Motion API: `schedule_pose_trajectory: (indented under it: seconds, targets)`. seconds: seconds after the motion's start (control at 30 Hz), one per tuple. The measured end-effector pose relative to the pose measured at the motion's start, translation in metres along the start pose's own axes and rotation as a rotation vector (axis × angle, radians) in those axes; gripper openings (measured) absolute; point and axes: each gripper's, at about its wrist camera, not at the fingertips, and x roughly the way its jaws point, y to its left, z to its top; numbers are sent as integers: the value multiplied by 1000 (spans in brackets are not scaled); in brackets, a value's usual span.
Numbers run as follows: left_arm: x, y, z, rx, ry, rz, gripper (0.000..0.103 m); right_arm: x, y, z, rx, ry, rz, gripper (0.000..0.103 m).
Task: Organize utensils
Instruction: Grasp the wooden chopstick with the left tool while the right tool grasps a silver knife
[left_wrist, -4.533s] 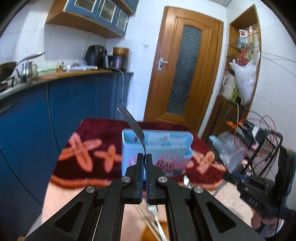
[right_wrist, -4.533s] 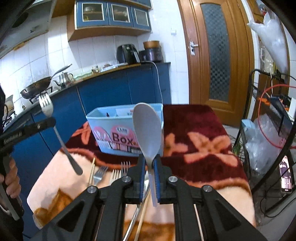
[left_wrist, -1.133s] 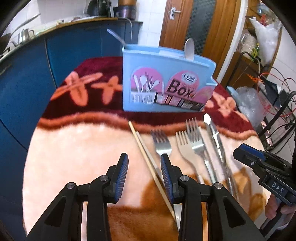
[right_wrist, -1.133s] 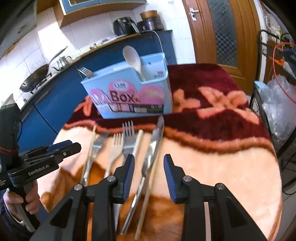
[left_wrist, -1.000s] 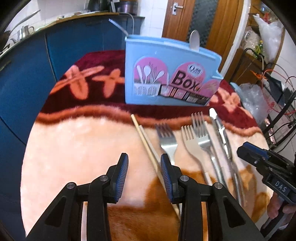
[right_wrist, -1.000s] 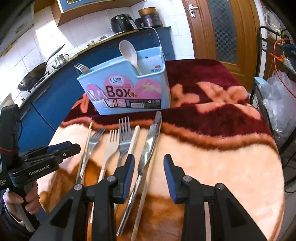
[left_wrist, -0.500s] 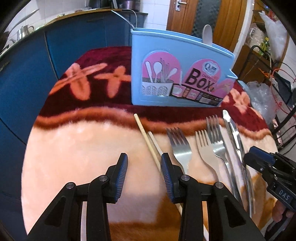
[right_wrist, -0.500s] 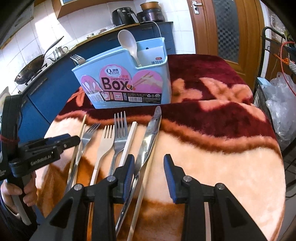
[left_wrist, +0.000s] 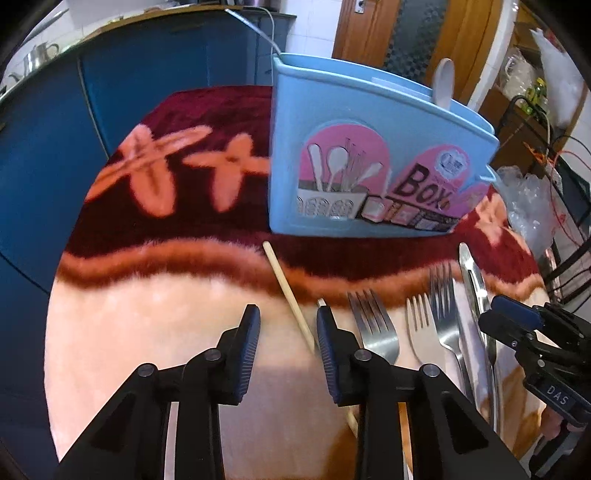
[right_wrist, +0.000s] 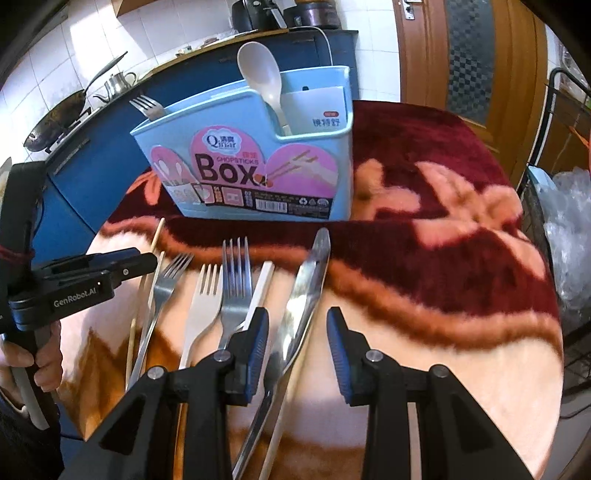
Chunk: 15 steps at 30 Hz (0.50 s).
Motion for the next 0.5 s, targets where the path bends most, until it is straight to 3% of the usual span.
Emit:
schedule_pose_trajectory:
  seconds: [0.33,0.5]
  targets:
    - [10,10,12,-61,26,-79,5,23,-11,23,38,55,9,35]
    - [-1,12,12,-71,-20,-115,4,25,-17,28,58,61,32,25]
